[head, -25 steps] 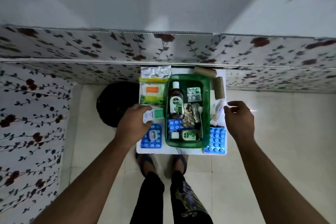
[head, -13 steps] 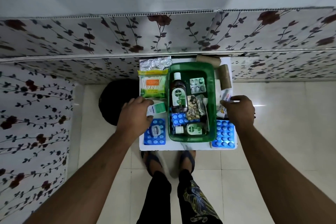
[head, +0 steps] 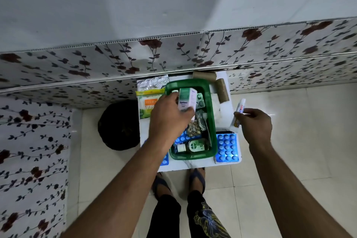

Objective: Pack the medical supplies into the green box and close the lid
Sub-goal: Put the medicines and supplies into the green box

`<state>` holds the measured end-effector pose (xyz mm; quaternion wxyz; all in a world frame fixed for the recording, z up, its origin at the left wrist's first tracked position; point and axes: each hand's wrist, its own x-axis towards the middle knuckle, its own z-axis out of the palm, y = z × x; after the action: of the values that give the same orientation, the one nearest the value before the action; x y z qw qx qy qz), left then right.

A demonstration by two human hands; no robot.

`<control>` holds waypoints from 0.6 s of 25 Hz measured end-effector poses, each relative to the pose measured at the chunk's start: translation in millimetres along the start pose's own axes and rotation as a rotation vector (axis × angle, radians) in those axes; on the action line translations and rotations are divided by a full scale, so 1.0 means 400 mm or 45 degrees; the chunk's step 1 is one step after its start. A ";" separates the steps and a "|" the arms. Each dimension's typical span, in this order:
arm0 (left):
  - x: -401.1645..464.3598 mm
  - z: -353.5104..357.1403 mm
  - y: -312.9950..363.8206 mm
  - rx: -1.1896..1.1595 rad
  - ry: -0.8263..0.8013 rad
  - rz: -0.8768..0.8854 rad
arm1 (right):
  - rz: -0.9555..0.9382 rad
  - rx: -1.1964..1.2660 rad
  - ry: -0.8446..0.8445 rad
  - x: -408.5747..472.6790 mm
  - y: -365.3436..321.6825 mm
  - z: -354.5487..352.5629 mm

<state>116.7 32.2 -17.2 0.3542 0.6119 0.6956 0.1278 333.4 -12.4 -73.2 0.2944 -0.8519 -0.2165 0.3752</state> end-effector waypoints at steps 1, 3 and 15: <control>0.029 0.042 0.017 0.038 -0.030 -0.026 | -0.014 0.049 -0.001 -0.003 -0.006 -0.006; 0.073 0.117 0.035 0.068 -0.053 -0.103 | -0.052 0.125 -0.019 -0.006 -0.018 -0.015; 0.123 0.183 0.011 -0.178 -0.095 -0.221 | -0.148 0.137 -0.135 -0.040 -0.057 0.002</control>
<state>167.6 60.6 -83.5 0.4314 0.5275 0.7216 0.1219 319.4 -4.9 -50.2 0.3492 -0.7998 -0.2602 0.4131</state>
